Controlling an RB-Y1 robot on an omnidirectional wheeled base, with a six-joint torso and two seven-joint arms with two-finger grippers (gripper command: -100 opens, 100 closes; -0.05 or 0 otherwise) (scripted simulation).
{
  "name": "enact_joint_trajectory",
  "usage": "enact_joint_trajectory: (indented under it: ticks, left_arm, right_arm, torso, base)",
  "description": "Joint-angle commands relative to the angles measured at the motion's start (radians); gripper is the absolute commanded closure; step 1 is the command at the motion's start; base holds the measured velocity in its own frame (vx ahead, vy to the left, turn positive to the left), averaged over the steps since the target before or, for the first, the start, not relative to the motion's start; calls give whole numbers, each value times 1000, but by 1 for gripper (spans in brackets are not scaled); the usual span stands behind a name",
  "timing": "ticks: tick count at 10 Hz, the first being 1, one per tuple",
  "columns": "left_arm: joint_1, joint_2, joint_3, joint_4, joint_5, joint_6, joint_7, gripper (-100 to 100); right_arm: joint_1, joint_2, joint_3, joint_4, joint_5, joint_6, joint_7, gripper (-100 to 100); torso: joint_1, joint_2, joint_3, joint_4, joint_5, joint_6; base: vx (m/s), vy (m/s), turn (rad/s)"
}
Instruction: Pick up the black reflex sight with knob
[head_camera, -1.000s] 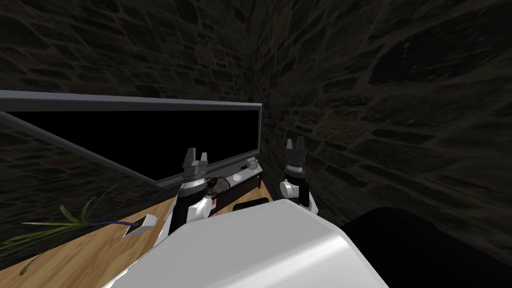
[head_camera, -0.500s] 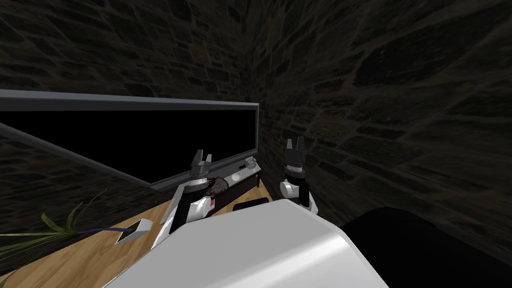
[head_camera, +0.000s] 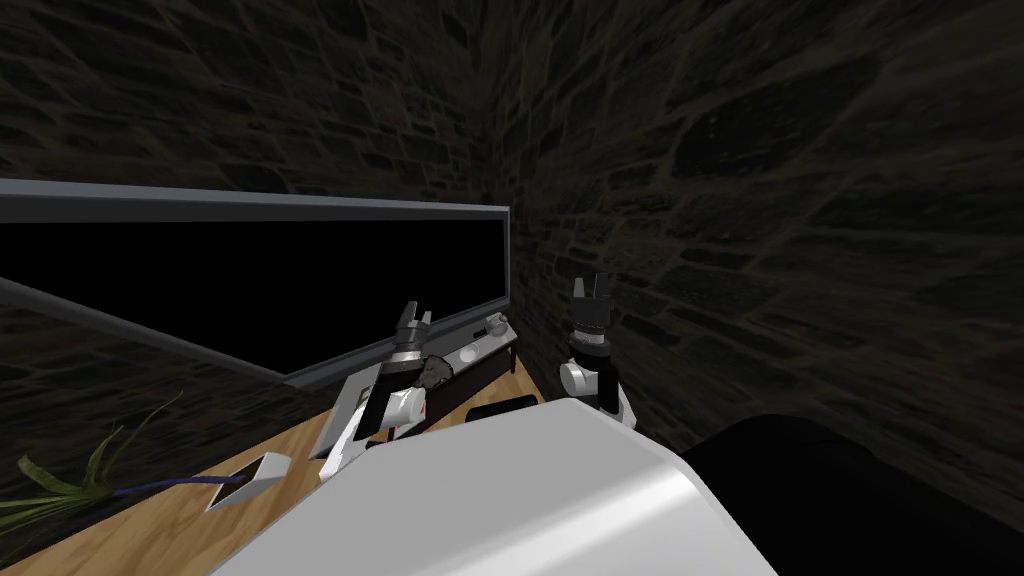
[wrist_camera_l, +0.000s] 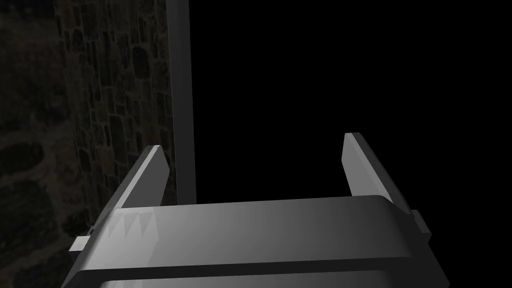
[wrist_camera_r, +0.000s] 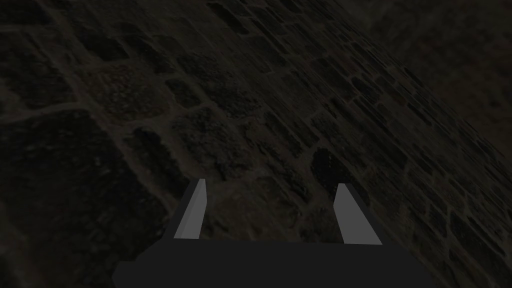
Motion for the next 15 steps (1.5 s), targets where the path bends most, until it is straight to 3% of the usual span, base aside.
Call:
enact_joint_trajectory:
  ticks: [1, 2, 7, 8, 9, 10, 15]
  left_arm:
    - [-35, 18, 3, 50, 42, 15, 8, -100]
    - [-35, 18, 3, 72, 42, 15, 8, -100]
    - [-123, 45, 11, 205, 131, 58, 24, -100]
    - [-123, 45, 11, 227, 131, 58, 24, -100]
    - [-154, 52, 14, 261, 161, 75, 31, -100]
    - [-154, 52, 14, 282, 161, 75, 31, -100]
    - [-249, 70, 22, 436, 250, 133, 56, -100]
  right_arm:
    - [0, 0, 0, 0, 0, 0, 0, 0]
    - [0, 0, 0, 0, 0, 0, 0, 0]
    - [0, 0, 0, 0, 0, 0, 0, 0]
    - [0, 0, 0, 0, 0, 0, 0, 0]
    - [0, 0, 0, 0, 0, 0, 0, 0]
    - [0, 0, 0, 0, 0, 0, 0, 0]
    - [0, 0, 0, 0, 0, 0, 0, 0]
  torso:
    - [0, 0, 0, 0, 0, 0]
    - [0, 0, 0, 0, 0, 0]
    - [0, 0, 0, 0, 0, 0]
    - [0, 0, 0, 0, 0, 0]
    - [0, 0, 0, 0, 0, -1]
    - [0, 0, 0, 0, 0, 0]
    - [0, 0, 0, 0, 0, -1]
  base:
    - [-30, -13, -134]
    - [-23, -9, -62]
    - [-21, -8, -93]
    - [-21, -7, -48]
    - [-22, -11, -121]
    - [-19, -4, -55]
    - [-18, -7, -99]
